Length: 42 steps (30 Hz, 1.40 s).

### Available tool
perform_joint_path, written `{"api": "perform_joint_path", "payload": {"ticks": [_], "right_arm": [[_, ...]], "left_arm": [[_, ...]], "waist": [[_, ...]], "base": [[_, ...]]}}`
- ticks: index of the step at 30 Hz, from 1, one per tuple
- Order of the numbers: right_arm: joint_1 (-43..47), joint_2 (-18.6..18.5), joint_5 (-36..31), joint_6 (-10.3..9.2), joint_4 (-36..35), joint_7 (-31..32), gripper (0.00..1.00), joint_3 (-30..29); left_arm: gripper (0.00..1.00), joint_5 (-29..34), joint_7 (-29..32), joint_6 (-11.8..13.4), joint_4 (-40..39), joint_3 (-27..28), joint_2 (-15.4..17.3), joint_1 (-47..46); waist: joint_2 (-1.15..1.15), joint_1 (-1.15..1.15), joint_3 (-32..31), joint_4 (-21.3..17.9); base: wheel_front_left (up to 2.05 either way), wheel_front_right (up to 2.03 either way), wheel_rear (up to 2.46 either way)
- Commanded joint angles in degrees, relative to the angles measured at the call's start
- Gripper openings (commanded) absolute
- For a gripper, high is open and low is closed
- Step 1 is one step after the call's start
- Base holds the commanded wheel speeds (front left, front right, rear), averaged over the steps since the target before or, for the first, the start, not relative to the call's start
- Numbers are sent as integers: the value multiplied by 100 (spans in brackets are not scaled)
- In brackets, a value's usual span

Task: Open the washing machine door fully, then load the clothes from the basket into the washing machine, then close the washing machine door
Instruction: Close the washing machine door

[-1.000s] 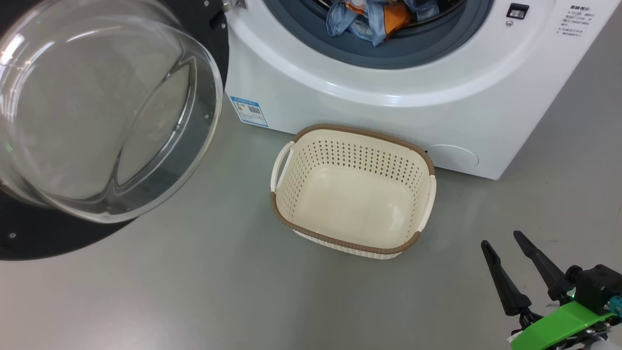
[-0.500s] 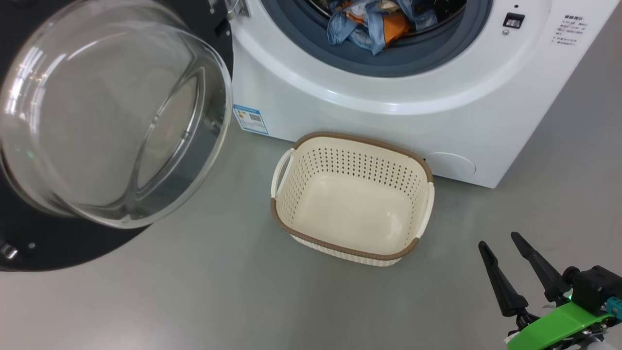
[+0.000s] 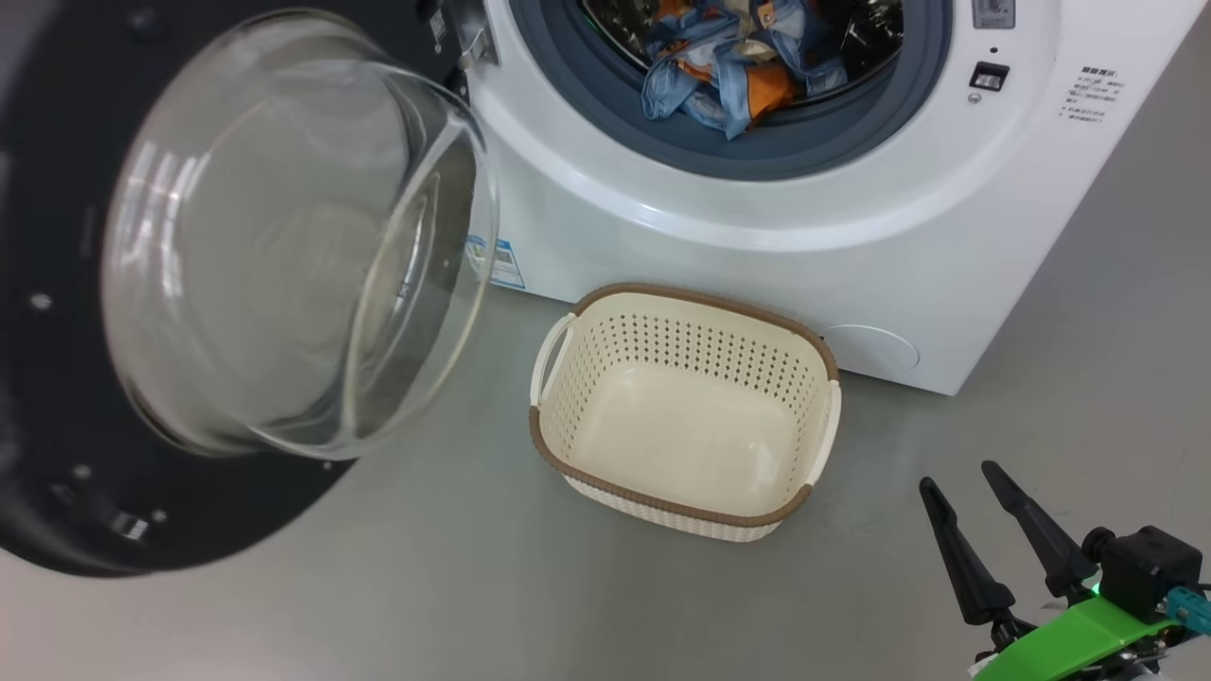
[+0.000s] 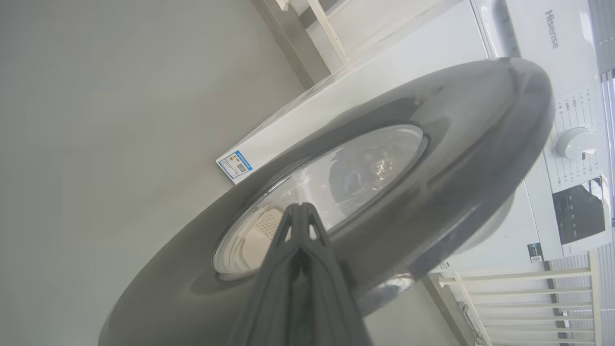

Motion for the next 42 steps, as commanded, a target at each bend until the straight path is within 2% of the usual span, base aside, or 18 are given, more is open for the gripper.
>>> {"api": "perform_joint_path", "payload": {"ticks": [1, 11, 22, 28, 36, 42], "right_arm": [[70, -52, -71, 17, -114, -69, 100, 102], [86, -26, -74, 17, -148, -69, 100, 59], [46, 30, -80, 17, -172, -69, 100, 4], [-16, 86, -93, 17, -187, -69, 100, -16], [-117, 187, -119, 17, -201, -69, 100, -76], [-185, 227, -132, 17, -220, -69, 100, -93]], "left_arm": [[0, -133, 141, -24, -255, 125, 222, 0], [0, -519, 827, -24, -1582, 10, 79, 420], [0, -433, 1204, -24, -3028, -573, -317, 659], [0, -381, 1244, -24, -3366, -827, -550, 516], [0, -53, 1043, -24, -3509, -1373, -1139, 87], [0, 209, 779, -24, -3303, -1632, -1535, -349]], "waist": [[0, 0, -26, -13], [0, 0, -43, -115], [0, 0, 5, -399], [0, 0, 60, -575], [0, 0, 169, -964], [0, 0, 279, -1277]], "base": [[0, 0, 0], [0, 0, 0], [0, 0, 0], [0, 0, 0], [0, 0, 0], [0, 0, 0]]}}
